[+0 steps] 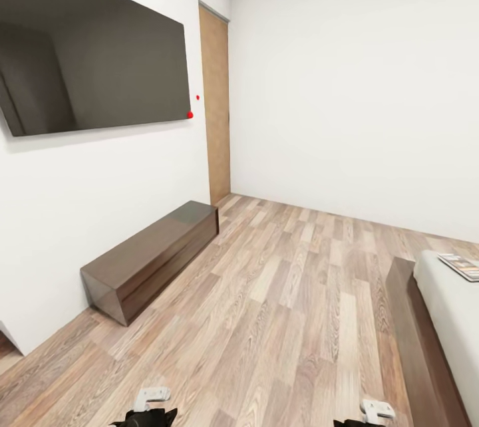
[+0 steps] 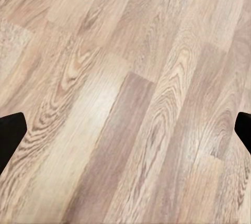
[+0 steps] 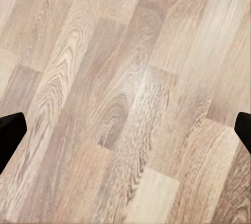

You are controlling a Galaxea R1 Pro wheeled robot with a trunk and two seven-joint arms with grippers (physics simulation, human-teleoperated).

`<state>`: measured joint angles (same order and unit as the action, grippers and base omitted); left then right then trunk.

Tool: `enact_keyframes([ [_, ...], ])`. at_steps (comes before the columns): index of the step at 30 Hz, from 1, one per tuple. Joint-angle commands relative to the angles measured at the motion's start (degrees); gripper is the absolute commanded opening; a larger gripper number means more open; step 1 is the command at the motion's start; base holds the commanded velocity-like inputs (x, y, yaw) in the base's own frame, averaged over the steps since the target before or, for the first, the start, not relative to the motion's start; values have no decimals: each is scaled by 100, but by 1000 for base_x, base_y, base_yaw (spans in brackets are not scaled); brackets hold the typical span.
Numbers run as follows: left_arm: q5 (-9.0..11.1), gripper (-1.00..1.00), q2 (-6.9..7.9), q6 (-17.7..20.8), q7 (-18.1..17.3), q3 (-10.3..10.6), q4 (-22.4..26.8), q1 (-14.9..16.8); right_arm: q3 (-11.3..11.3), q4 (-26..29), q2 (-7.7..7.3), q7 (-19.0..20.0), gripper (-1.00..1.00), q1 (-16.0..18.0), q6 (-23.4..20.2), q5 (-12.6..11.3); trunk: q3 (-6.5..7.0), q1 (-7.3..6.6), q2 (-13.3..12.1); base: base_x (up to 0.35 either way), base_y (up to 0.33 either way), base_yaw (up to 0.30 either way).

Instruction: In the bedroom, move the book from the bed onto either nightstand, and place the two sandals side by side next to the bed.

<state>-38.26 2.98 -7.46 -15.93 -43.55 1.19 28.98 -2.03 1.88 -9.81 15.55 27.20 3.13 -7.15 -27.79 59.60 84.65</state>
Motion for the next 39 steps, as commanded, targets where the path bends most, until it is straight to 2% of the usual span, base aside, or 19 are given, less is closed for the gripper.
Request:
enact_keyframes([
  [1,-56,100,1,-16,-15,-49,0,3,-17,-9,-2,41,100,5,11,-51,-6,0,3,51,0,0],
  [10,-59,100,1,-20,-23,-49,-2,-21,-17,-12,10,67,100,5,12,-80,-6,0,3,39,0,0],
  [25,-59,100,0,-19,-24,-49,-3,-24,-17,-12,32,28,100,5,12,-73,-6,0,3,307,0,-8],
  [39,-59,100,0,-19,-24,-49,-2,-24,-17,-4,23,62,100,5,12,-88,-6,0,3,327,0,-259],
])
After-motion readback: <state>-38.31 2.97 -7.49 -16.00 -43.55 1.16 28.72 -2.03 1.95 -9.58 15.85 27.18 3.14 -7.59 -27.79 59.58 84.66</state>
